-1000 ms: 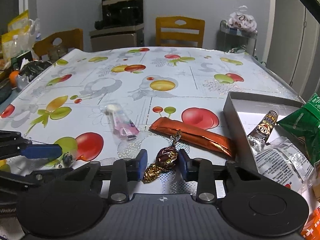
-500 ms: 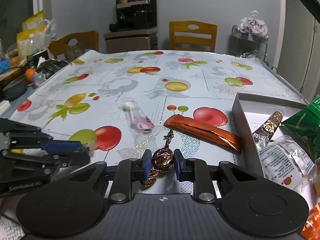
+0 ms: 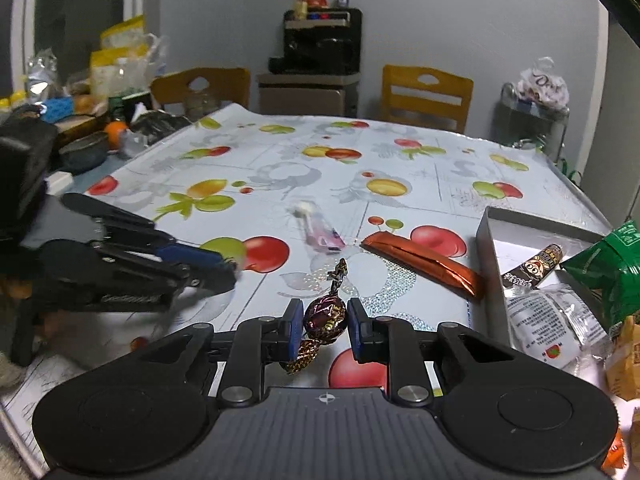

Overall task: Organize snacks
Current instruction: 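Carry the white candy and gold chocolate over the tray with both grippers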

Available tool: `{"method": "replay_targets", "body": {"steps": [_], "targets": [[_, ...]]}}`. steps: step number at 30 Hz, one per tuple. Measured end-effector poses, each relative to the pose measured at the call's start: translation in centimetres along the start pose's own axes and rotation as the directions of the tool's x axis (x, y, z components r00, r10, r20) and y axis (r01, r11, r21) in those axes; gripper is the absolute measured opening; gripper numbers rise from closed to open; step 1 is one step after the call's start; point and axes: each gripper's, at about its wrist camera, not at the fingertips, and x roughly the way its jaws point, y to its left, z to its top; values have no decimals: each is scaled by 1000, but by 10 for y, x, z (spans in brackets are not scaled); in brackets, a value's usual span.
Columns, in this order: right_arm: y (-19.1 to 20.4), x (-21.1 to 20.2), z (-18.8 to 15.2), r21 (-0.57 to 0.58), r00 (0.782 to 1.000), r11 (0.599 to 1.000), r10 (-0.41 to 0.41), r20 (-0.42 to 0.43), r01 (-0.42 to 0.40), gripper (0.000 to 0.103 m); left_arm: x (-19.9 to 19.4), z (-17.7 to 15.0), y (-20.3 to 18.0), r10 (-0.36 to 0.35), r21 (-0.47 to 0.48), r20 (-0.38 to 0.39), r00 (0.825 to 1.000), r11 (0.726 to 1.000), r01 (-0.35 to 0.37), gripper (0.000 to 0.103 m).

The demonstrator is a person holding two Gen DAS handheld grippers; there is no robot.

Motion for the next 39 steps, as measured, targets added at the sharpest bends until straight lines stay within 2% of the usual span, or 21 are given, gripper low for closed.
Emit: {"method": "replay_targets", "body": {"steps": [3,6,11,20,29,39], "targets": [[-5,-11,-5,-6,1000,1000,17,3,-17,25,-1,0,-4,41,18,4,999,999,-42,14],[-11,-20,-12,-8,1000,1000,21,3,-21,25,-2,1,-4,54,9,0,999,998,-54,14],[-24,-31,-19,8,1000,1000,21,13,-21,25,-8,8,-13,39,-13,2,999,999,-39,14],[-38,-45,-22,21,998,999,34,53,-36,25,-14,29,-46,47,39,11,999,998,-48,14],[-54,-63,-23,27,994,999,28,102,-31,25,-18,45,-69,20,76,32,999,997,-22,15],[-77,-80,-26,64,991,998,-21,133,12,25,-20,66,-100,-38,110,81,996,993,29,14]]}}
